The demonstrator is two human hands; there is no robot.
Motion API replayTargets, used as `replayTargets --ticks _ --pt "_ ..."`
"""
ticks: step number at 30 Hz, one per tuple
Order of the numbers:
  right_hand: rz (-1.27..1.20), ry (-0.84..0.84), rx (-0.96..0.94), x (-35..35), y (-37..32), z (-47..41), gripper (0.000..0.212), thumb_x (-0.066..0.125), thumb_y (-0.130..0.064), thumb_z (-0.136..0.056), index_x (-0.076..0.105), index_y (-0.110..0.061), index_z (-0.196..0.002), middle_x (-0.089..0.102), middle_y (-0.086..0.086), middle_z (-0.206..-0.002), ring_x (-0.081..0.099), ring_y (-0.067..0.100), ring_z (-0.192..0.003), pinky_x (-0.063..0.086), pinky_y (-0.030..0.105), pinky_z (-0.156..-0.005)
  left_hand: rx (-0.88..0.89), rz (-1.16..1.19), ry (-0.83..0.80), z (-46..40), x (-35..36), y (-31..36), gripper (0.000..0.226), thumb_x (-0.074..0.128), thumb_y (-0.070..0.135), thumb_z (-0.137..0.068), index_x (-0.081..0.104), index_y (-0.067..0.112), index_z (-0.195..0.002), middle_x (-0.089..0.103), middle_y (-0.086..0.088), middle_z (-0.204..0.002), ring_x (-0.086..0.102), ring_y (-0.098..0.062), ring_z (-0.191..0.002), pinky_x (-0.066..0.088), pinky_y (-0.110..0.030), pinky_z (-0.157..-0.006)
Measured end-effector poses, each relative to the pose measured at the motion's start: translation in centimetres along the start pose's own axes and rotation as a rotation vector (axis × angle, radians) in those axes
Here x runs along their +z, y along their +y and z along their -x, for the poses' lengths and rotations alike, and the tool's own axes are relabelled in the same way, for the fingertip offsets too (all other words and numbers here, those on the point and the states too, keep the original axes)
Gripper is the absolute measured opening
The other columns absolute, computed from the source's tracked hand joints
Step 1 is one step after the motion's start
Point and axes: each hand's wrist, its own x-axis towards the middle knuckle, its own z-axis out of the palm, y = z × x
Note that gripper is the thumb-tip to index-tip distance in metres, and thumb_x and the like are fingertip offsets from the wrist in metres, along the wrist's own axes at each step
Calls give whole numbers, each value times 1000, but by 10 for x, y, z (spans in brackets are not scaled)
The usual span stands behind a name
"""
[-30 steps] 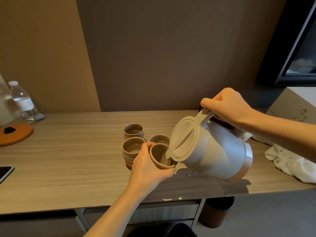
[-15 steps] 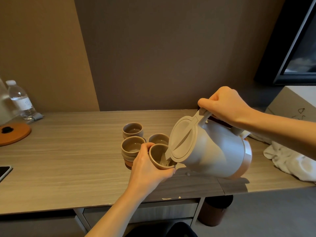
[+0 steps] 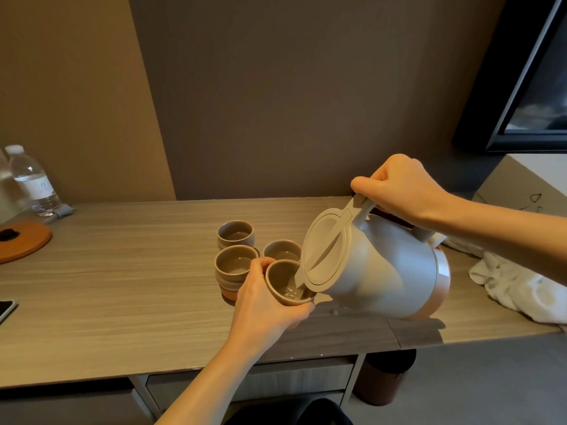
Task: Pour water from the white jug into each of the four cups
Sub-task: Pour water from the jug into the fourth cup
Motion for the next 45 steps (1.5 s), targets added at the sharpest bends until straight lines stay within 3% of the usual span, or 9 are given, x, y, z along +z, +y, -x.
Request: replayTargets --ticks 11,15,19,23,27,35,45 --pt "22 -5 -23 -1 0 -2 48 54 -41 -79 67 -5 -50 57 23 -54 55 30 -52 48 35 -51 -26 33 22 1 3 -2 85 86 59 -40 38 49 -109 55 27 -102 55 6 -97 47 -13 -69" --pt "41 -7 -37 -1 -1 -2 50 53 -43 -76 65 -2 -50 54 24 -52 52 34 -51 51 42 -52 -18 43 22 0 4 -3 86 87 56 -41 38 47 -111 55 26 -105 55 3 -99 51 -17 -74" --pt "51 -24 -25 -1 -3 -1 54 51 -45 -73 62 3 -51 49 21 -50 46 27 -48 51 46 -51 -9 45 20 0 4 -3 86 88 55 -42 39 45 -112 55 24 -105 56 3 -99 50 -15 -72" --pt "45 -41 -26 1 -4 0 52 52 -43 -74 56 -1 -44 40 9 -42 41 22 -44 45 38 -49 -11 52 23 0 5 -5 84 89 52 -42 39 47 -109 56 24 -102 50 14 -101 47 -11 -66" --pt "45 -47 -38 1 -6 0 47 55 -38 -76 50 -8 -41 34 3 -39 37 19 -41 39 34 -49 -23 50 31 1 7 -8 85 90 51 -41 37 50 -107 56 24 -101 48 16 -100 46 -11 -65" --pt "63 -58 -42 3 -10 3 48 54 -37 -77 54 -3 -43 38 6 -41 38 22 -43 42 35 -50 -48 69 40 1 6 -12 87 92 50 -41 37 50 -108 54 25 -104 54 6 -98 46 -10 -66" --pt "89 -65 -94 6 -16 4 50 53 -34 -82 47 -7 -41 37 6 -41 37 19 -41 38 33 -48 -45 79 45 2 5 -11 85 92 47 -41 37 51 -106 54 25 -101 49 15 -99 45 -7 -62"
